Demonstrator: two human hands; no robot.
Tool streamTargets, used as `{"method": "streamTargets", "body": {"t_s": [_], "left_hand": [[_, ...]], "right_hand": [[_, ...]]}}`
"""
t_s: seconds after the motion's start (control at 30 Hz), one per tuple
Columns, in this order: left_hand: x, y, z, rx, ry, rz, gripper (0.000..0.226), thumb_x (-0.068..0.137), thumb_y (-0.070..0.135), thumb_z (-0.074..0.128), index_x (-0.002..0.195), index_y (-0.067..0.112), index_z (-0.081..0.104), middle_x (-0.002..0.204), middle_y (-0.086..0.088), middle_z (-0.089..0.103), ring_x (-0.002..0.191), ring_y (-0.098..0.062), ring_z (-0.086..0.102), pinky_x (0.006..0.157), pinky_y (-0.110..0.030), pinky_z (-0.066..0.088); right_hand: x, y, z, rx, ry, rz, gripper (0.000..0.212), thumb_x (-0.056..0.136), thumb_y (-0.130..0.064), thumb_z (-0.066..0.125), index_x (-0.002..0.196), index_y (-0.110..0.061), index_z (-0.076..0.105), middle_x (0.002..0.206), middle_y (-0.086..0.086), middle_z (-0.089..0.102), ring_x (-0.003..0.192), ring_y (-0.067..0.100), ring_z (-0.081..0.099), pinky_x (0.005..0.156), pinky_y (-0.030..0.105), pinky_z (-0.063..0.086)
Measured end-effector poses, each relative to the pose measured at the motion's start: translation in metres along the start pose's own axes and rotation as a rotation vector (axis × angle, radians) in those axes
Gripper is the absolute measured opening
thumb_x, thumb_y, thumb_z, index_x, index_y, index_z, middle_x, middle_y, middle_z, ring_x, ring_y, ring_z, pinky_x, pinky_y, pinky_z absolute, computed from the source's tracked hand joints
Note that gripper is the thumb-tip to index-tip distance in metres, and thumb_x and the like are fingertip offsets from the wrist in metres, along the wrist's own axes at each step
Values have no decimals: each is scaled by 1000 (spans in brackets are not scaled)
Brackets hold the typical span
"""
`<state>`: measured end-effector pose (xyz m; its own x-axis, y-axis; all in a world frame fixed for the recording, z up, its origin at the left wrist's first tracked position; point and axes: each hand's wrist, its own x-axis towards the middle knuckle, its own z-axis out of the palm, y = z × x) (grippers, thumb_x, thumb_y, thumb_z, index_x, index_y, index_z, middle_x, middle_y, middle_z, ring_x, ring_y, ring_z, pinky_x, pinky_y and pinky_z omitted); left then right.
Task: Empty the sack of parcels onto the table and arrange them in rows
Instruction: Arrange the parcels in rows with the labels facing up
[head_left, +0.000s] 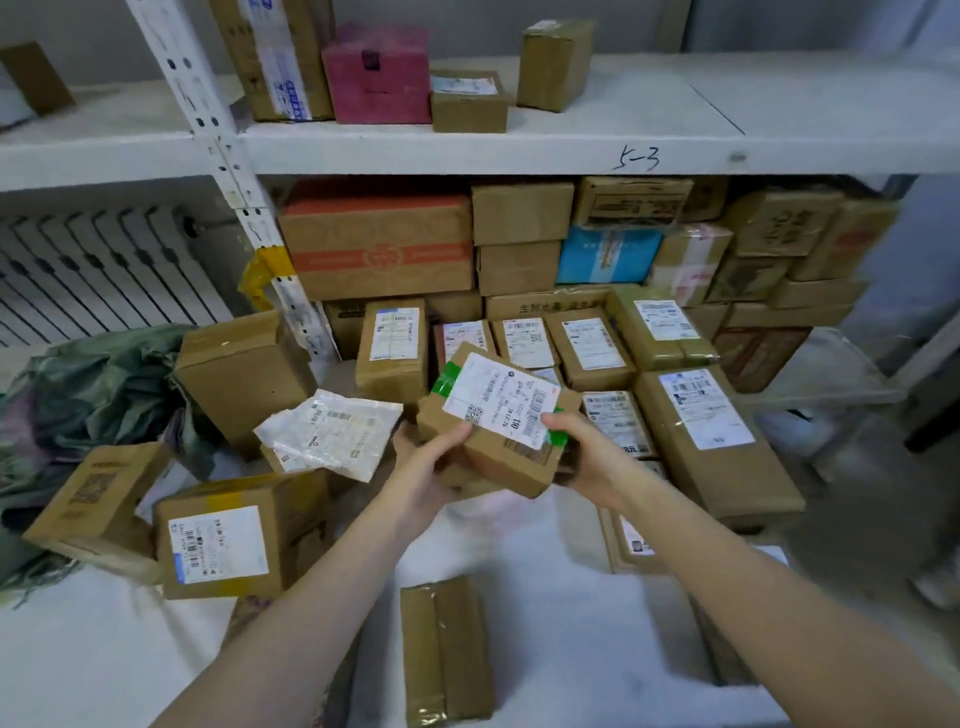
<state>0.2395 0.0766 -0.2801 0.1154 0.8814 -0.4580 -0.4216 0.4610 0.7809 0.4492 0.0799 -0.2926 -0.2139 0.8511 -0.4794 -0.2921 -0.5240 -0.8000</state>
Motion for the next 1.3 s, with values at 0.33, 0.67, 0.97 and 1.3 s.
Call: {"method": "streamTargets", "body": {"t_s": [0.33,0.67,0.97,1.3], "left_hand": [[-26,1,19,967,-443,-261,93,58,43,82,138,36,36,130,11,55,123,-14,51,107,-40,40],[7,-73,29,445,23,-479,42,71,23,79,110,14,67,105,-10,71,102,-27,65,76,-41,54],[48,-100,53,347,47,-478,24,83,20,69,105,12,65,95,-6,70,93,-23,63,77,-31,48],[80,-81,21,83,377,-316,41,92,23,61,128,6,54,132,-16,56,126,-31,51,106,-41,33]], "right_hand": [[-7,-57,-15,-1000,-555,191,92,65,-24,74,145,-24,30,139,-2,45,118,12,52,89,20,46],[28,-38,-74,-832,406,-74,35,90,-11,59,125,-7,59,117,12,64,98,20,59,75,25,46],[24,4,-69,-1254,143,-256,51,81,-18,71,129,-16,54,127,4,54,119,19,54,100,32,46],[19,24,-47,-1957,-305,-20,155,46,-70,81,145,-29,-31,156,14,-28,141,28,-34,112,65,-12]]}}
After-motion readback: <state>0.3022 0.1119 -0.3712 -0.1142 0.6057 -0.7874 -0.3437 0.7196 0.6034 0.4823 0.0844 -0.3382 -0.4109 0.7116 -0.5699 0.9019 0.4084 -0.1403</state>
